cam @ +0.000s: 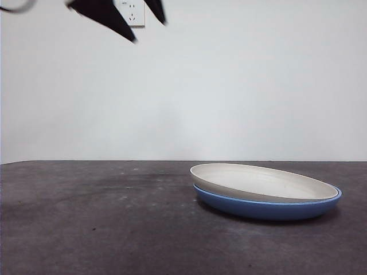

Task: Pick up the white plate, put it on the blue plate, put it on desk

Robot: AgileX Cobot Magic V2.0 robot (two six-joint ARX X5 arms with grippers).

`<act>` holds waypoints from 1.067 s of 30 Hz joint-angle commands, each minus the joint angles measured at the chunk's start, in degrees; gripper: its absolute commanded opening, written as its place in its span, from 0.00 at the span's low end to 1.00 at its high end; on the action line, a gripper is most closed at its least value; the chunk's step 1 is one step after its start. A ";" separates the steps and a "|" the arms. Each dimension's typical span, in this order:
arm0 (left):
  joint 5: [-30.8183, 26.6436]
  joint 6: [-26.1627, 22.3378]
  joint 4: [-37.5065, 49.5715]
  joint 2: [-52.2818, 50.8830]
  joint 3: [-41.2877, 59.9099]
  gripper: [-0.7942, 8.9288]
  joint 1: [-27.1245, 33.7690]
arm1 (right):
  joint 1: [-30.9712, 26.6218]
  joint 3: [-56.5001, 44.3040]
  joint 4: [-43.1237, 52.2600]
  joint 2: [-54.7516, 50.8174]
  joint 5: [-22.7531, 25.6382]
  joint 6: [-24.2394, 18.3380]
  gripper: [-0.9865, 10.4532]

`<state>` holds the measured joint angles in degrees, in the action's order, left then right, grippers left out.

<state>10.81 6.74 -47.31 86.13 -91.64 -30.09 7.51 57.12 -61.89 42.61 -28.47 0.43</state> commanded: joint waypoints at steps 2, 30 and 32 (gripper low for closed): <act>0.20 -1.64 -1.68 -4.00 0.70 0.43 2.21 | 0.24 1.14 0.59 0.35 0.04 0.44 0.49; 22.67 -7.61 -2.82 -25.83 28.06 0.43 3.72 | 0.24 1.03 2.34 6.69 10.95 6.56 0.49; 22.67 -7.61 -2.82 -25.83 28.06 0.43 3.72 | 0.24 1.01 4.46 9.64 10.95 6.54 0.46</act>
<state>33.06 0.16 -50.61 59.92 -63.20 -26.06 7.51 57.14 -58.24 51.18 -17.74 6.17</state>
